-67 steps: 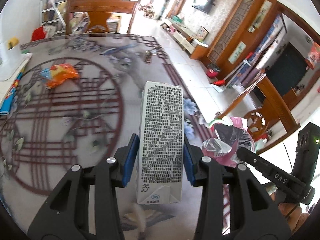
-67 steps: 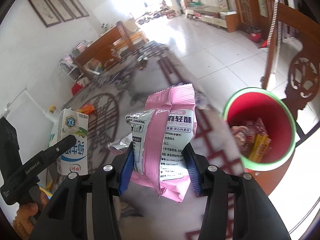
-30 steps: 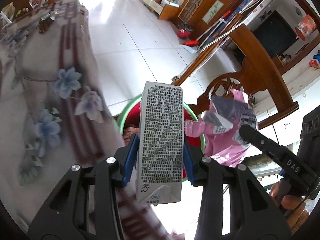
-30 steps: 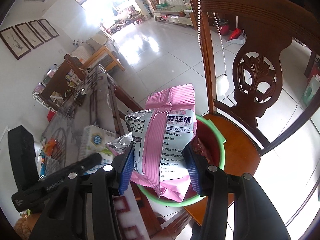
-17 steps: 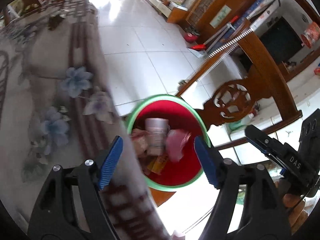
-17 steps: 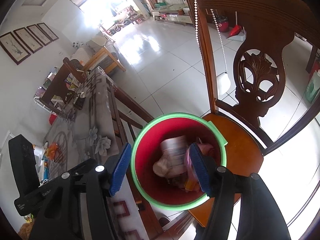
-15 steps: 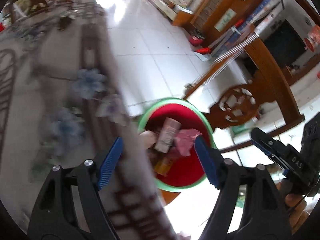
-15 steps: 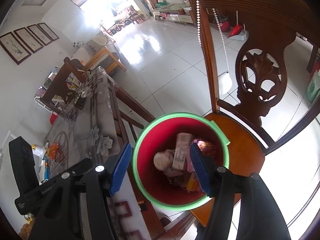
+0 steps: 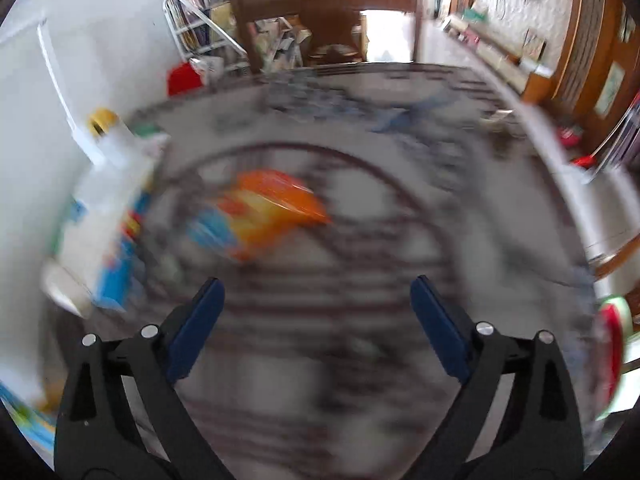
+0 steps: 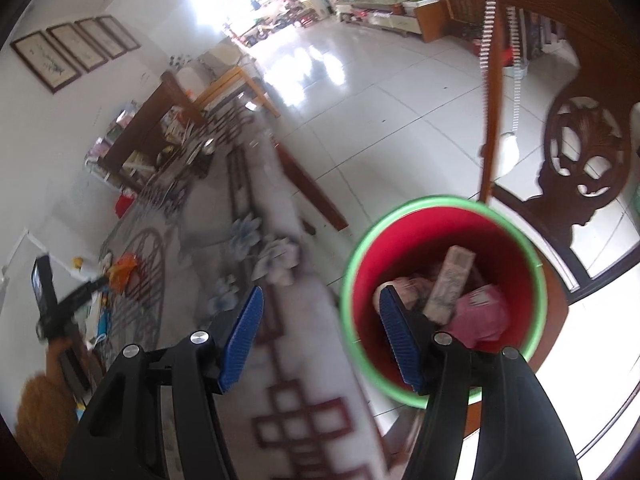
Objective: Collect trash
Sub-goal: 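Return to the table and grasp the orange chip bag with the left tool, then grasp the brown chocolate bar wrapper with the right tool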
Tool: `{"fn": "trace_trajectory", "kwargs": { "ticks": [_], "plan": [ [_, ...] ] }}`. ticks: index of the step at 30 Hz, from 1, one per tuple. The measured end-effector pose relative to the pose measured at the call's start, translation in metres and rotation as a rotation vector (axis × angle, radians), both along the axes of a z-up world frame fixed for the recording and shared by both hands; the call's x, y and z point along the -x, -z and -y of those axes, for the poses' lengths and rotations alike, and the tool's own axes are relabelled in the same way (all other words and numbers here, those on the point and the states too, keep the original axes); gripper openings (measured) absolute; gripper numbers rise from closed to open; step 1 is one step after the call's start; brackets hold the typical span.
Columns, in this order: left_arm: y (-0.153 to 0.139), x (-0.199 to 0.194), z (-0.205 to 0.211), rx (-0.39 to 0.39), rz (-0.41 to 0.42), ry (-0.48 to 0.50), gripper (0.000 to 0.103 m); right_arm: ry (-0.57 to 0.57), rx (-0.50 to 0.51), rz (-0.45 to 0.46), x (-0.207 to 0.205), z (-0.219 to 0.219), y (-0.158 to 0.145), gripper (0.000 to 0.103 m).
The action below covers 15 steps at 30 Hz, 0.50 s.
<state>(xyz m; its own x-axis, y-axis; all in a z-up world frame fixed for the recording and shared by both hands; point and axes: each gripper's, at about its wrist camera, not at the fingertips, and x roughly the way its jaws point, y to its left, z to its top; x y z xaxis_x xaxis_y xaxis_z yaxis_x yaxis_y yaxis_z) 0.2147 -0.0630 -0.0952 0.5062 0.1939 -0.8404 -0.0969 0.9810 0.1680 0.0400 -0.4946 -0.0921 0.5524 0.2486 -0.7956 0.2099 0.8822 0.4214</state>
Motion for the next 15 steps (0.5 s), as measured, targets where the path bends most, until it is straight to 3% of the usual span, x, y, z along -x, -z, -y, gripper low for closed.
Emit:
{"fn": "trace_trajectory", "kwargs": {
  "ticks": [4, 10, 12, 15],
  "plan": [
    [0.018, -0.039, -0.041, -0.059, -0.077, 0.035, 0.092, -0.043, 0.001, 0.007, -0.012, -0.046, -0.006, 0.059],
    [0.052, -0.069, -0.069, 0.026, -0.145, 0.081, 0.09, -0.053, 0.023, 0.061, -0.047, -0.106, -0.024, 0.059],
    [0.062, -0.073, -0.071, 0.056, -0.168, 0.095, 0.069, -0.057, 0.017, 0.07, -0.062, -0.122, -0.027, 0.059],
    [0.07, -0.071, -0.075, 0.099, -0.159, 0.105, 0.054, -0.078, 0.031, 0.091, -0.088, -0.144, -0.035, 0.059]
  ]
}}
